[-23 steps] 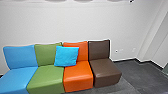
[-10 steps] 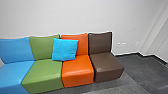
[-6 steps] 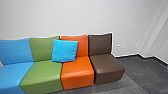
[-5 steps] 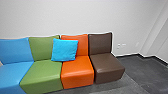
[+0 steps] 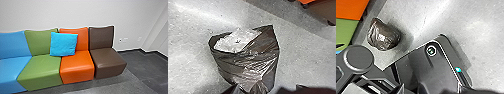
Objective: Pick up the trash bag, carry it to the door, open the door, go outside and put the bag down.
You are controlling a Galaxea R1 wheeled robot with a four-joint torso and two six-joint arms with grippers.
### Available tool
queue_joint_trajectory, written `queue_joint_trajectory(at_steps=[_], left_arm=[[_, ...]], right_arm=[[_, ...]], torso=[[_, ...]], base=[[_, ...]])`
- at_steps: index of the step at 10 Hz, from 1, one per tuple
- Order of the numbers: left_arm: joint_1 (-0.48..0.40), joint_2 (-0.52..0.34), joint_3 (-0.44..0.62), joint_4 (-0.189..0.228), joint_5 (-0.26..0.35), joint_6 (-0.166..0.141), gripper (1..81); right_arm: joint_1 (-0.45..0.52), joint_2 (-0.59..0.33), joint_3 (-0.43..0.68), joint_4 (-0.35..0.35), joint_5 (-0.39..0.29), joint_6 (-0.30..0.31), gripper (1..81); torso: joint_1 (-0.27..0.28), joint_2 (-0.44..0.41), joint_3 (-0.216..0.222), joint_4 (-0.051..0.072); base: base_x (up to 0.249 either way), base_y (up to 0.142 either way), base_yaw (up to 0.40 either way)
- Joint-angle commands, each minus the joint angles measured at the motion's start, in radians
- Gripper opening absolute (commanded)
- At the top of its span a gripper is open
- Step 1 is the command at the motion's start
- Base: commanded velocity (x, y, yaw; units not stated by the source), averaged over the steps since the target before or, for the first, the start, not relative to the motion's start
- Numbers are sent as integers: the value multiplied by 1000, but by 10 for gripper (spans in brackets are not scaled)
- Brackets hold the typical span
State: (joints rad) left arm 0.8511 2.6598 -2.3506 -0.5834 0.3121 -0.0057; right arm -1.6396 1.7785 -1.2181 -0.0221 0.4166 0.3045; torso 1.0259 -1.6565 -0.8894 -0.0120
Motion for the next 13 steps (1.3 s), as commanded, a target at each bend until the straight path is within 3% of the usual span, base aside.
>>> queue_joint_trajectory(at_steps=[1, 2, 4, 5, 6, 8, 11, 12, 13], left_arm=[[-102, -23, 46, -18, 65, -7, 811], [-102, -23, 53, -18, 65, -7, 811], [-99, -24, 57, -18, 70, -7, 811], [-99, -26, 57, -19, 74, -7, 811], [-97, -27, 57, -19, 74, -7, 811], [-96, -30, 57, -19, 74, -7, 811], [-96, -32, 57, -21, 74, -7, 811], [-96, -32, 57, -21, 74, -7, 811], [-96, -29, 57, -21, 74, -7, 811]], right_arm=[[176, -84, 8, -4, -30, 5, 811], [259, -87, 13, 2, -57, 7, 811], [419, -65, 19, 4, -221, 56, 811], [474, -51, 23, 4, -264, 70, 811], [517, -41, 28, 4, -291, 81, 811], [621, -2, 33, 21, -369, 137, 811], [827, 55, 65, 36, -632, 251, 811], [864, 64, 65, 68, -675, 257, 811], [884, 78, 60, 94, -693, 258, 811]], torso=[[63, -98, 0, 0], [84, -131, -3, 0], [132, -209, -3, 0], [156, -247, -3, 0], [113, -181, -3, 0], [137, -218, -3, 0], [143, -227, -4, 0], [207, -327, -4, 0], [208, -329, -4, 0]], base=[[0, 0, 0], [0, 0, 0], [0, 0, 0], [0, 0, 0], [0, 0, 0], [0, 0, 0], [0, 0, 0], [0, 0, 0], [0, 0, 0]])
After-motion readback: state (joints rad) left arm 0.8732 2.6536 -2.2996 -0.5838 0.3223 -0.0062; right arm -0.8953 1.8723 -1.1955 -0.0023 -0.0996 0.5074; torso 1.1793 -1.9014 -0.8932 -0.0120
